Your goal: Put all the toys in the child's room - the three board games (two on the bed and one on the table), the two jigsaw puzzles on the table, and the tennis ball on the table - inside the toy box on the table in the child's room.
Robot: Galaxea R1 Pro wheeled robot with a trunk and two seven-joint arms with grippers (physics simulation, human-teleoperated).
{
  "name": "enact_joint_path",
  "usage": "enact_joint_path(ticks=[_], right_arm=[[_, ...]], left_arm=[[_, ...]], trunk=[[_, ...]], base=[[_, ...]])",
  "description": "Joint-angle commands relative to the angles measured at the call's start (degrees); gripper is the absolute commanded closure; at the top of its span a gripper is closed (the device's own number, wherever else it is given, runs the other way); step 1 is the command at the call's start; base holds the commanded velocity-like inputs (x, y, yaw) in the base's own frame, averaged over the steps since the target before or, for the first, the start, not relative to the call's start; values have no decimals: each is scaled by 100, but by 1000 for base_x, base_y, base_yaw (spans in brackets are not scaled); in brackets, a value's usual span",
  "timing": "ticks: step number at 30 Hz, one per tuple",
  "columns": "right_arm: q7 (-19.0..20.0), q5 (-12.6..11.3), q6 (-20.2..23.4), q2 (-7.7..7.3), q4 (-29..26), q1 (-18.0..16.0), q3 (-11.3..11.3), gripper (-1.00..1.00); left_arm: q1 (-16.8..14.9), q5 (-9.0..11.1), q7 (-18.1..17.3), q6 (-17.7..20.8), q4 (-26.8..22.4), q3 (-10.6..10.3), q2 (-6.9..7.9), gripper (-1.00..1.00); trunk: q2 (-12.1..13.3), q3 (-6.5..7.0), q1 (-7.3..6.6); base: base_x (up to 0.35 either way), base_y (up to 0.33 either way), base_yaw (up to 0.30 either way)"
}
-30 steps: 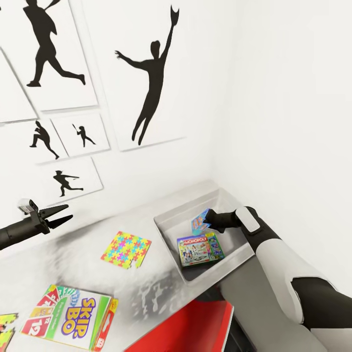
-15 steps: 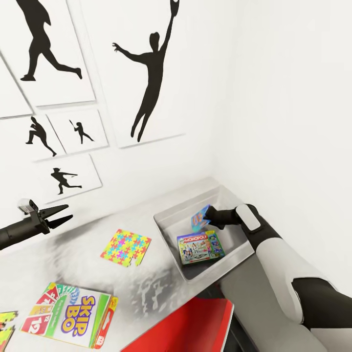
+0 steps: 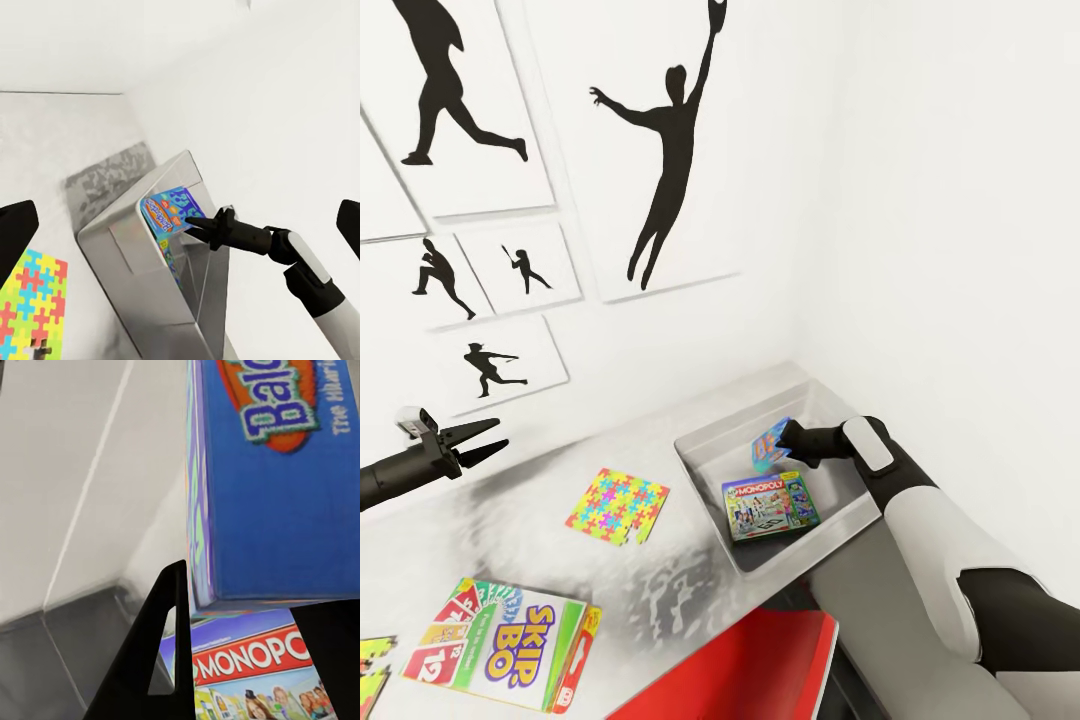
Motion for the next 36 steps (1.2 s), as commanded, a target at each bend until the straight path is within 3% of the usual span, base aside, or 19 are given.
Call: enact_joint_path(ticks=[1,12,21,36], right_arm=[[-51,-63,5,-5,-8,-4,27,100],[-37,-63,-196,-12,-8,-4,41,100],[-33,-63,-253,-22,-32,-4,225,100],[-42,-63,-255,-14,-80,-4,240,100]], left_arm=[[-4,3,-17,60,-1,1,1,-100],[-4,1,-12,60,-2,0,1,-100],[-4,-1,-16,60,-1,-5,1,-100],[-4,-4,-17,60,-1,-13,1,-100]], trunk=[[-9,-9,2],[-9,-20,2],[-9,-76,2],[-9,-180,2]], base=[[0,0,0],[0,0,0],[0,0,0],[0,0,0]])
